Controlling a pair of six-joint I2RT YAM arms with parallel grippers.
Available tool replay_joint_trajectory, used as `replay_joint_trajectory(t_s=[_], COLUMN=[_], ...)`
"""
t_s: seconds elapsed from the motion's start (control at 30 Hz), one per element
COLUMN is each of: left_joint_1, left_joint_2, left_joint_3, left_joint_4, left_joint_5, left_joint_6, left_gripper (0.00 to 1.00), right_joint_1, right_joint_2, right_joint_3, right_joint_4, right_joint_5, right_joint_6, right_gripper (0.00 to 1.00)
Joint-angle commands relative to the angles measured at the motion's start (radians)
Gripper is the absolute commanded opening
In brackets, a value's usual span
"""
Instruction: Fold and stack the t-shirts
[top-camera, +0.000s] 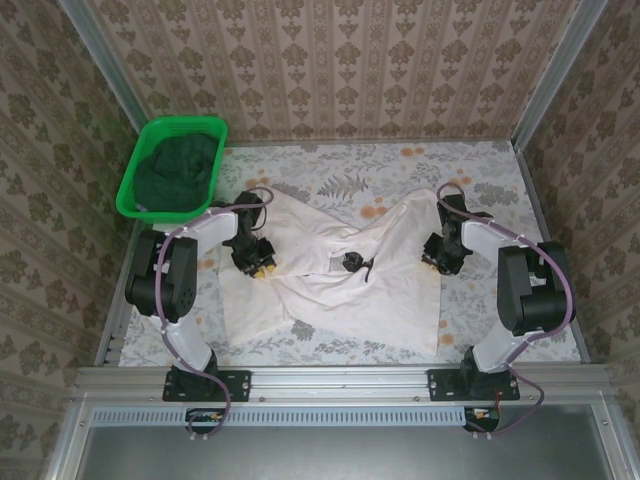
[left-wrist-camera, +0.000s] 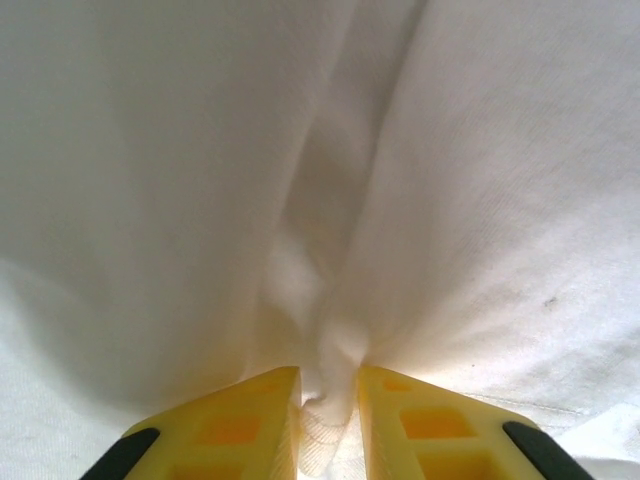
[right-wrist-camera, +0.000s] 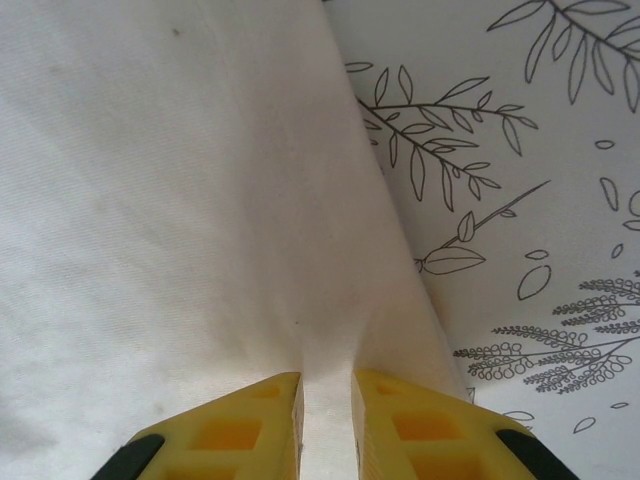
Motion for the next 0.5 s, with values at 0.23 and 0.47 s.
replay_joint_trajectory(t_s=[0.23,0.47], left_joint_1=[0.010,0.010], left_joint_2=[-0.016,-0.036], left_joint_3=[0.049,0.096], left_joint_4=[-0.052,-0.089], left_joint_5=[-0.005,-0.021], left_joint_6=[0.033,0.066], left_gripper=[0.12,0.00], right_joint_1=[-0.006,-0.017], right_joint_2=[0.015,0.013], right_joint_3=[-0.002,-0.009], right_joint_4=[-0.005,-0.030], right_joint_5=[-0.020,0.000], right_joint_6=[0.018,0.033], right_gripper=[0.22,0.20])
